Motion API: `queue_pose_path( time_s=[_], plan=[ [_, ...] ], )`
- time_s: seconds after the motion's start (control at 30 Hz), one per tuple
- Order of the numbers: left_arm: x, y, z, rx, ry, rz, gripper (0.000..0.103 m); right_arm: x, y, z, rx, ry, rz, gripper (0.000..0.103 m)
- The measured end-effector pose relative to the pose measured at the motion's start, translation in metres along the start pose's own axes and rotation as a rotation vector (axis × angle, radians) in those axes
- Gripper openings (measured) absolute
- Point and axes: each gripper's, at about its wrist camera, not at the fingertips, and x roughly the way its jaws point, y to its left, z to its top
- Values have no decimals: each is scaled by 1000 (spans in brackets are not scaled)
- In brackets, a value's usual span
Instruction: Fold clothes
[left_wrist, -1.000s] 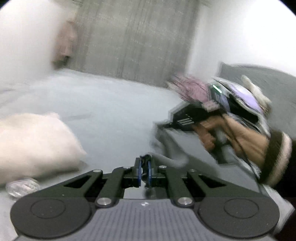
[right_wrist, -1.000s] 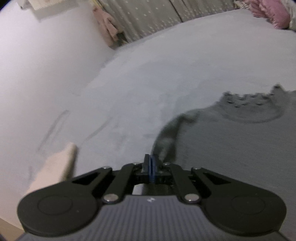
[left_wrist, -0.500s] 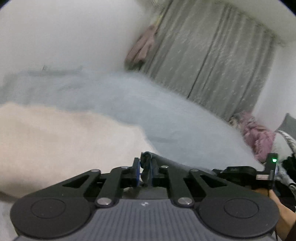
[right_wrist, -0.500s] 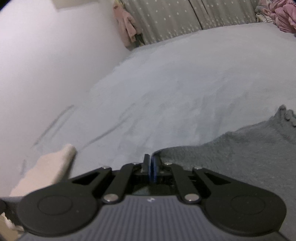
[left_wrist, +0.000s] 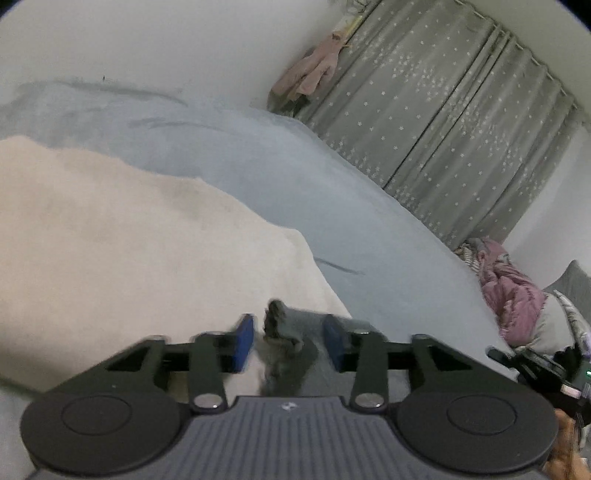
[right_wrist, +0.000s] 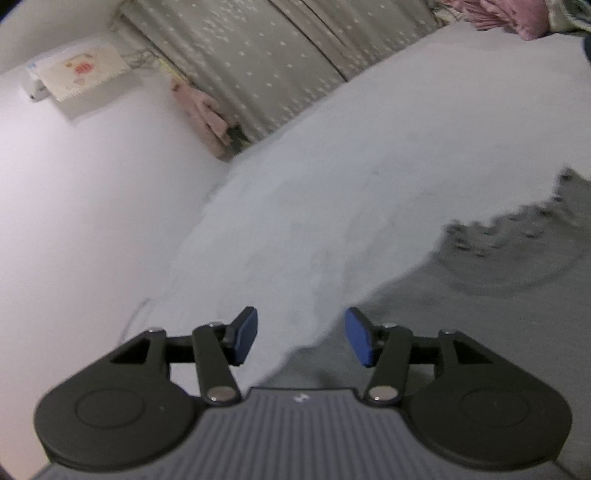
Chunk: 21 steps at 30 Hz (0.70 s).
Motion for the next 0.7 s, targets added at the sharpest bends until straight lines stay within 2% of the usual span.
queue_pose_path(
  time_s=[0.07, 0.17, 0.27, 0.33, 0.4, 0.43, 0.47, 0.5, 0.53, 0.6, 0.7],
  plan=[
    [1, 1, 1, -15, -34, -4, 2, -5, -2, -5, -9, 13, -6, 56],
    [-4, -9, 14, 11, -127, -15, 2, -16, 1, -19, -44, 49, 12, 58],
    [0, -16, 33, 30, -153, 0, 2, -26, 13, -37, -125, 100, 35, 58],
    [3, -17, 38, 32, -142, 22, 3, -33, 21, -47, -184, 128, 48, 61],
    [17, -15, 40, 30, -99, 117, 5, -38, 28, -57, -246, 154, 41, 64],
    [20, -12, 37, 20, -82, 181, 9, -41, 30, -64, -282, 169, 27, 65],
    [22, -7, 36, -6, -56, 195, 16, -43, 33, -69, -320, 176, 10, 65],
    [23, -1, 34, -36, -29, 192, 21, -46, 36, -73, -358, 179, -7, 65],
    [24, 4, 33, -65, -1, 190, 32, -48, 38, -77, -389, 179, -20, 66],
    [17, 17, 29, -150, 26, 114, 36, -57, 46, -87, -475, 173, -42, 67],
    [6, 18, 26, -152, 48, 54, 42, -71, 57, -104, -565, 175, -32, 67]
  ],
)
